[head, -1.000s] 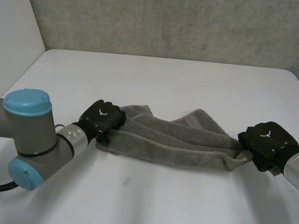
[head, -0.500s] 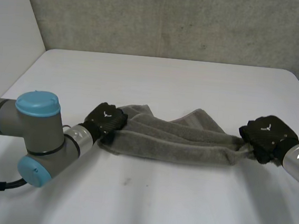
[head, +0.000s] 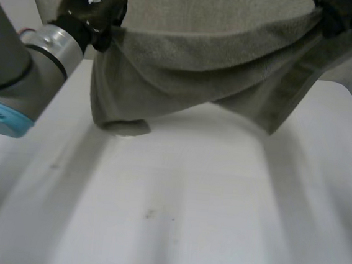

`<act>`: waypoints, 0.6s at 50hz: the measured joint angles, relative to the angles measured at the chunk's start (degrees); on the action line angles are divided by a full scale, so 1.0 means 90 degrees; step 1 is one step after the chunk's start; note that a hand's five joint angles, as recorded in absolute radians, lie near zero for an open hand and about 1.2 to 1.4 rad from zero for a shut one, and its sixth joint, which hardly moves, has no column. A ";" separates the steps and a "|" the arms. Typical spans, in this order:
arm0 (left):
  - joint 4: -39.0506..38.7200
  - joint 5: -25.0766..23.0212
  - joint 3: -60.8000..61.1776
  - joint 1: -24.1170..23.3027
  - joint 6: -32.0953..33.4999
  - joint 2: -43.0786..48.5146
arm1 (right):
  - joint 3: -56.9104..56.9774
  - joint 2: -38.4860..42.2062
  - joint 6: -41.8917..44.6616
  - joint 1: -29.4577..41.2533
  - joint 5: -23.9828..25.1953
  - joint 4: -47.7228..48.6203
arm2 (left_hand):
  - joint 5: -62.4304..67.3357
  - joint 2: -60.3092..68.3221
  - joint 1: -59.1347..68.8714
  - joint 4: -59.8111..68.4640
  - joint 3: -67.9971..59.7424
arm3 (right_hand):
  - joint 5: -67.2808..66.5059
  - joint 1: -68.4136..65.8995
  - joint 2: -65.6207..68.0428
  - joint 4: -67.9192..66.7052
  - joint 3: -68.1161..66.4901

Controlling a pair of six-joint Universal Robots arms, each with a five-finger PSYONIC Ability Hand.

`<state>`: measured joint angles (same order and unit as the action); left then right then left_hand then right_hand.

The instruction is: Fold the towel.

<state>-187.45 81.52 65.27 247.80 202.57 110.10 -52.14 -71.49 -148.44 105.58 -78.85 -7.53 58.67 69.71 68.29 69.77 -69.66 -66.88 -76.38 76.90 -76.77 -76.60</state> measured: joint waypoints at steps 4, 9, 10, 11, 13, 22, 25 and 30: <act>0.0237 0.0004 0.0212 -0.0027 -0.0030 -0.0651 | 0.0293 -0.0248 -0.0111 -0.0020 0.0052 -0.0612 | 0.0000 0.0001 0.0000 0.0000 -0.0001 | 0.0000 -0.0001 -0.0004 0.0000 0.0000; 0.0427 -0.0007 0.0537 0.0011 -0.0031 -0.1435 | 0.0645 -0.0455 -0.0095 -0.0122 0.0105 -0.1525 | 0.0000 0.0001 0.0001 0.0001 -0.0001 | 0.0000 -0.0002 -0.0004 0.0000 0.0000; 0.0445 -0.0010 0.0569 0.0018 -0.0030 -0.1518 | 0.0686 -0.0469 -0.0090 -0.0139 0.0108 -0.1622 | 0.0000 0.0001 0.0001 0.0001 -0.0001 | 0.0000 -0.0002 -0.0004 0.0000 0.0000; 0.0494 -0.0014 0.0639 0.0035 -0.0024 -0.1679 | 0.0770 -0.0492 -0.0078 -0.0173 0.0115 -0.1823 | 0.0000 0.0002 0.0001 0.0001 -0.0001 | 0.0000 -0.0002 -0.0004 0.0000 0.0000; 0.0573 -0.0019 0.0717 0.0069 -0.0016 -0.1863 | 0.0878 -0.0517 -0.0057 -0.0214 0.0128 -0.2074 | 0.0000 0.0001 0.0001 0.0001 -0.0001 | 0.0000 -0.0003 -0.0004 0.0000 0.0000; 0.1099 -0.0055 0.0973 0.0287 -0.0007 -0.2196 | 0.1110 -0.0533 0.0173 -0.0316 0.0429 -0.3095 | 0.0001 0.0002 0.0001 0.0001 -0.0001 | 0.0000 -0.0003 -0.0004 0.0000 0.0000; 0.1193 -0.0075 0.1056 0.0316 -0.0010 -0.2129 | 0.1056 -0.0432 0.0254 -0.0313 0.0610 -0.3338 | 0.0003 0.0002 0.0001 0.0001 -0.0001 | 0.0000 -0.0003 -0.0004 0.0000 0.0000; 0.1273 -0.0089 0.1093 0.0331 0.0007 -0.1663 | 0.0995 -0.0025 0.0399 -0.0268 0.0843 -0.3597 | 0.0003 0.0002 0.0001 0.0001 -0.0001 | 0.0000 -0.0003 -0.0004 0.0000 0.0000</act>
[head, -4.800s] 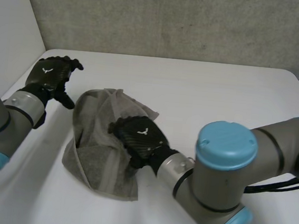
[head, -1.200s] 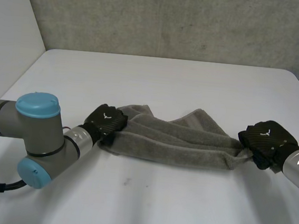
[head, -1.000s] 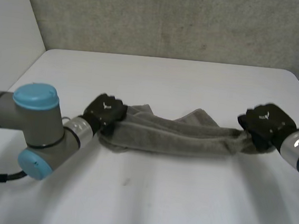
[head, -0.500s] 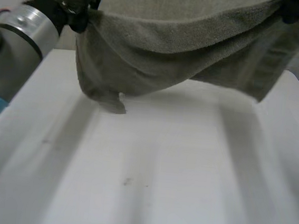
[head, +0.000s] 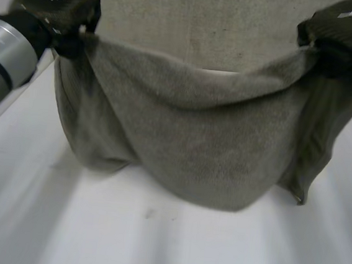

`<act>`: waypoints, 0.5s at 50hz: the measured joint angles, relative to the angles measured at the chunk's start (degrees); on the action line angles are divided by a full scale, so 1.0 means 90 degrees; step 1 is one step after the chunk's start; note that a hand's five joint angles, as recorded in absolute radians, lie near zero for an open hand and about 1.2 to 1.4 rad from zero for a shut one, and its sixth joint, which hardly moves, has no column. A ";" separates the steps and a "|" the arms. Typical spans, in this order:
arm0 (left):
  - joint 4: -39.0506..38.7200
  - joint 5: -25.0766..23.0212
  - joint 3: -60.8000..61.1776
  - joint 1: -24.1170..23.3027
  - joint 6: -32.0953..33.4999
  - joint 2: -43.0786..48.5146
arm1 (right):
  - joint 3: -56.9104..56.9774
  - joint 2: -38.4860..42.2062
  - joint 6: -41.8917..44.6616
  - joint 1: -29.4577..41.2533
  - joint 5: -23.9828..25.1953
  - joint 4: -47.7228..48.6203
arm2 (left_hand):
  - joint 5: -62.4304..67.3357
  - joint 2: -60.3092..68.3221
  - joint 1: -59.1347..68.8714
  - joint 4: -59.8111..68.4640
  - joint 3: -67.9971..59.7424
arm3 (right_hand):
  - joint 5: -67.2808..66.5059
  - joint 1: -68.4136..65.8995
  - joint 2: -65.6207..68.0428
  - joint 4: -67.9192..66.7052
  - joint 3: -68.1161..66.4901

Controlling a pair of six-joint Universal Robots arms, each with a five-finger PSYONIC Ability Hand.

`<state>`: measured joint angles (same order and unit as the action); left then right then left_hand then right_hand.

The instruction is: Fold the towel.

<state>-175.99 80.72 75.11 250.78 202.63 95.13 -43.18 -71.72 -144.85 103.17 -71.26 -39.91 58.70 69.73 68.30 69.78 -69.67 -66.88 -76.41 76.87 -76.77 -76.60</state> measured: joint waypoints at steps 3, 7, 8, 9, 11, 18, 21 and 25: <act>0.0011 0.0018 -0.0217 -0.0008 0.0018 0.0611 | 0.0078 0.0422 0.0122 0.0049 0.0028 -0.0001 | 0.0000 0.0000 0.0000 0.0000 0.0000 | -0.0001 0.0000 0.0005 0.0000 0.0000; 0.0017 0.0059 -0.0796 -0.0019 0.0014 0.1454 | 0.0461 0.1000 0.0203 0.0126 0.0004 0.0145 | 0.0000 0.0000 0.0000 0.0000 0.0000 | -0.0001 0.0000 0.0000 0.0000 0.0000; 0.0015 0.0068 -0.1021 -0.0019 0.0003 0.1688 | 0.0681 0.1215 0.0201 0.0158 -0.0026 0.0237 | 0.0000 0.0000 0.0000 0.0000 -0.0001 | -0.0001 0.0000 0.0000 0.0000 0.0000; 0.0012 0.0073 -0.1161 -0.0018 -0.0006 0.1814 | 0.0820 0.1332 0.0193 0.0177 -0.0050 0.0303 | 0.0000 0.0000 0.0000 0.0000 -0.0001 | -0.0001 0.0000 0.0001 0.0000 0.0000; -0.0008 0.0081 -0.1556 -0.0018 -0.0040 0.2108 | 0.1259 0.1651 0.0143 0.0239 -0.0133 0.0516 | 0.0000 0.0000 0.0000 0.0000 -0.0001 | -0.0001 0.0000 0.0001 0.0000 0.0000; -0.0409 0.0098 -0.2912 -0.0013 -0.0403 0.2500 | 0.3011 0.2456 -0.0434 0.0440 -0.0603 0.1718 | 0.0000 0.0000 0.0000 0.0001 -0.0001 | -0.0001 -0.0002 0.0001 0.0000 0.0000; -0.0768 0.0161 -0.3352 -0.0009 -0.0665 0.2442 | 0.3528 0.2560 -0.0848 0.0471 -0.0746 0.2278 | 0.0000 0.0000 0.0000 0.0001 -0.0001 | -0.0001 -0.0002 0.0001 0.0000 0.0000; -0.1315 0.0352 -0.3649 -0.0003 -0.1033 0.2233 | 0.3778 0.2491 -0.1497 0.0459 -0.0821 0.2774 | 0.0000 0.0001 0.0000 0.0001 -0.0001 | -0.0001 -0.0003 0.0001 0.0000 0.0000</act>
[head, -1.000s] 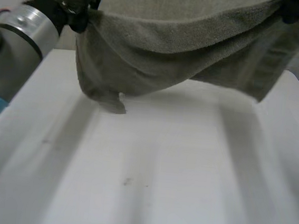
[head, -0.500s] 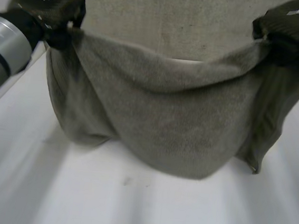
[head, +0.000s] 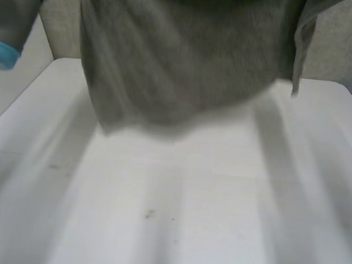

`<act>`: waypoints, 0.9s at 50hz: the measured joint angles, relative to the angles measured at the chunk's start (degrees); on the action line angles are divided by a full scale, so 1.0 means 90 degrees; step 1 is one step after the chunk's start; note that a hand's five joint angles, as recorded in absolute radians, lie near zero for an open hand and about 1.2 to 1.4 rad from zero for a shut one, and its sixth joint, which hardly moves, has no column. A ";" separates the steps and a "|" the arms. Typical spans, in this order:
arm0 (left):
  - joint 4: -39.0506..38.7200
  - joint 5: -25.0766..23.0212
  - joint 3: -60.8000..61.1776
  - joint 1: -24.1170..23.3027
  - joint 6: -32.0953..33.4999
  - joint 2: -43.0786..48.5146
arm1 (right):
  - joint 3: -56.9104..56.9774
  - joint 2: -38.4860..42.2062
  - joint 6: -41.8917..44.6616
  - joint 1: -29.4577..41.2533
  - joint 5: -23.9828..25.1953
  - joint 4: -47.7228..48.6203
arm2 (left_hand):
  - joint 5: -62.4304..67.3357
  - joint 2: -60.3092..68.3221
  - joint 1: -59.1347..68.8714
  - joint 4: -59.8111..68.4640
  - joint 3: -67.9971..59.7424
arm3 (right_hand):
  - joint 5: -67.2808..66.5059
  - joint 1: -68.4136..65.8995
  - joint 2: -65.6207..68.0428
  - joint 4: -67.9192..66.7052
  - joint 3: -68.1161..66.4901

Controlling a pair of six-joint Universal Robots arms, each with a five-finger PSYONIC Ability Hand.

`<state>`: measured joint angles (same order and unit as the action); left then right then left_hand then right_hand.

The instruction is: Fold the towel.

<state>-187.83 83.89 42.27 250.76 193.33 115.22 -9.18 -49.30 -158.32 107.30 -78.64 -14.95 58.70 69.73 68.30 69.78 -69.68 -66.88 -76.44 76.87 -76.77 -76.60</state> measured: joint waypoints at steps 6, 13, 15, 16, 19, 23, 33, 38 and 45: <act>-0.0079 0.0138 0.0456 0.0071 -0.0159 -0.0206 | -0.0525 -0.0191 -0.0255 -0.0035 0.0221 -0.0295 | 0.0000 0.0000 0.0000 0.0000 0.0000 | -0.0032 -0.0001 0.0000 0.0000 0.0000; 0.0316 0.0118 0.2309 0.0282 -0.0124 -0.0499 | -0.2110 -0.0290 0.0662 -0.0049 0.0962 -0.1340 | 0.0001 0.0004 0.0000 0.0001 -0.0005 | -0.0032 -0.0001 0.0000 0.0000 0.0000; 0.0352 0.0111 0.2945 0.0314 -0.0108 -0.0586 | -0.2650 -0.0286 0.1060 -0.0049 0.1101 -0.1518 | 0.0001 0.0004 0.0000 0.0001 -0.0006 | -0.0032 -0.0001 0.0000 0.0000 0.0000; 0.0352 0.0107 0.3373 0.0330 -0.0098 -0.0645 | -0.3084 -0.0281 0.1365 -0.0050 0.1182 -0.1601 | 0.0001 0.0004 0.0000 0.0001 -0.0006 | -0.0032 -0.0001 0.0000 0.0000 0.0000; 0.0308 0.0103 0.4113 0.0347 -0.0084 -0.0726 | -0.3799 -0.0258 0.1819 -0.0055 0.1269 -0.1609 | 0.0001 0.0005 0.0000 0.0001 -0.0006 | -0.0032 -0.0001 0.0000 0.0000 0.0000; 0.0051 0.0105 0.5231 0.0351 -0.0068 -0.0796 | -0.5125 -0.0195 0.2348 -0.0075 0.1309 -0.1057 | 0.0002 0.0005 0.0000 0.0001 -0.0006 | -0.0033 -0.0002 0.0000 0.0000 0.0000; -0.0585 0.0106 0.6453 0.0316 0.0206 -0.0802 | -0.7033 -0.0340 0.2347 -0.0188 0.1211 0.0612 | 0.0003 0.0005 0.0000 0.0001 -0.0006 | 0.2280 0.2250 -0.2262 0.2234 0.2242; -0.0687 0.0105 0.6603 0.0260 0.0395 -0.0839 | -0.7523 -0.0622 0.1888 -0.0336 0.1170 0.0995 | 0.0003 0.0005 0.0000 0.0001 -0.0006 | 0.3144 0.3079 -0.2994 0.3023 0.3026; -0.0688 0.0103 0.6634 0.0223 0.0438 -0.0930 | -0.7866 -0.0922 0.1305 -0.0570 0.0999 0.1101 | 0.0003 0.0005 0.0000 0.0001 -0.0006 | 0.3238 0.3149 -0.3006 0.3074 0.3085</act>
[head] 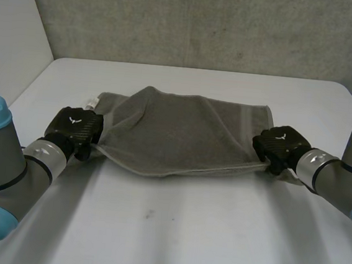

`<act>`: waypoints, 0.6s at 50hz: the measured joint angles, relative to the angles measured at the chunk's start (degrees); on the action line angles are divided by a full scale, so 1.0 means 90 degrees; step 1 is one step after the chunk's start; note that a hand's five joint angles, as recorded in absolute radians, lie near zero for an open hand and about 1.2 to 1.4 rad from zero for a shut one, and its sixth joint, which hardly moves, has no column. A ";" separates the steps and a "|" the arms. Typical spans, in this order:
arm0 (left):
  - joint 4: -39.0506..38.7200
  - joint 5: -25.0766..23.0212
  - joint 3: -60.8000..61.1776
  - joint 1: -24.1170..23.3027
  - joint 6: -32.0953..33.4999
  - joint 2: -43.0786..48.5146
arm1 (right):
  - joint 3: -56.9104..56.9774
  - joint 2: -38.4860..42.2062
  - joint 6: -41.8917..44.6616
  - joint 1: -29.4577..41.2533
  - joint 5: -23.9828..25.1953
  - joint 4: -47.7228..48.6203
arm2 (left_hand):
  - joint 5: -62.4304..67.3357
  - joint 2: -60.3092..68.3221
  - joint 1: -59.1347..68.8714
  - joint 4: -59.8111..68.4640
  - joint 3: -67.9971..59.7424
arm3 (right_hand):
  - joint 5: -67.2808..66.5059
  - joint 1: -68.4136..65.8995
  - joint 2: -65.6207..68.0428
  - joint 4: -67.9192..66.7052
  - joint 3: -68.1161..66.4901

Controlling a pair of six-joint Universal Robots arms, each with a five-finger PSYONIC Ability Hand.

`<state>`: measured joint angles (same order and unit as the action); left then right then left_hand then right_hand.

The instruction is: Fold the towel.

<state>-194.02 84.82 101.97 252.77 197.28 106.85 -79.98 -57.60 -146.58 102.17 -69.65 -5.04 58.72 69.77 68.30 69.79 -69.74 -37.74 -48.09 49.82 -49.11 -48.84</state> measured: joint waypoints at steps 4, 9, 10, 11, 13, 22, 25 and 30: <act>-0.0056 -0.0003 0.0008 -0.0006 -0.0011 -0.0005 | -0.0254 -0.0100 -0.0132 -0.0181 -0.0143 0.0035 | 0.0000 0.0001 0.0000 0.0000 0.0000 | -0.0068 -0.0047 -0.0001 -0.0004 -0.0011; -0.0248 -0.0009 0.0063 -0.0006 -0.0022 0.0057 | -0.0653 -0.0246 -0.0157 -0.0431 -0.0223 0.0155 | 0.0000 0.0000 0.0000 0.0000 0.0000 | -0.2869 -0.2887 0.2729 -0.2676 -0.2751; -0.0274 -0.0010 0.0074 -0.0006 -0.0022 0.0066 | -0.0692 -0.0266 -0.0156 -0.0455 -0.0223 0.0174 | 0.0000 0.0000 0.0000 0.0000 0.0000 | -0.3046 -0.3036 0.2877 -0.2890 -0.2909; -0.0333 -0.0013 0.0102 -0.0005 -0.0022 0.0087 | -0.0793 -0.0326 -0.0154 -0.0517 -0.0224 0.0230 | 0.0000 0.0000 0.0000 0.0000 0.0000 | -0.3231 -0.3124 0.2986 -0.3073 -0.3085; -0.0426 -0.0015 0.0147 -0.0003 -0.0021 0.0121 | -0.0927 -0.0421 -0.0149 -0.0598 -0.0219 0.0318 | 0.0000 0.0001 0.0000 0.0000 0.0000 | -0.3239 -0.3124 0.2986 -0.3102 -0.3108; -0.0867 -0.0020 0.0428 0.0001 -0.0015 0.0353 | -0.1406 -0.0879 -0.0129 -0.0844 -0.0165 0.0691 | -0.2106 -0.2202 -0.2037 -0.2206 0.2195 | -0.3239 -0.3124 0.2986 -0.3103 -0.3108; -0.0950 -0.0018 0.0486 0.0005 -0.0015 0.0419 | -0.1448 -0.0916 -0.0119 -0.0863 -0.0162 0.0725 | -0.2586 -0.2716 -0.2525 -0.2697 0.2684 | -0.3239 -0.3124 0.2986 -0.3103 -0.3108; -0.1006 -0.0012 0.0525 0.0020 -0.0015 0.0482 | -0.1450 -0.0921 -0.0112 -0.0882 -0.0168 0.0751 | -0.2936 -0.3043 -0.2860 -0.3045 0.3032 | -0.3239 -0.3124 0.2986 -0.3103 -0.3108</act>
<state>-203.08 84.71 106.70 252.95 197.14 111.20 -93.02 -65.89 -147.59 94.23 -71.16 1.72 32.30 42.39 42.56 42.39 -42.45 -66.89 -76.21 76.69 -77.03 -76.81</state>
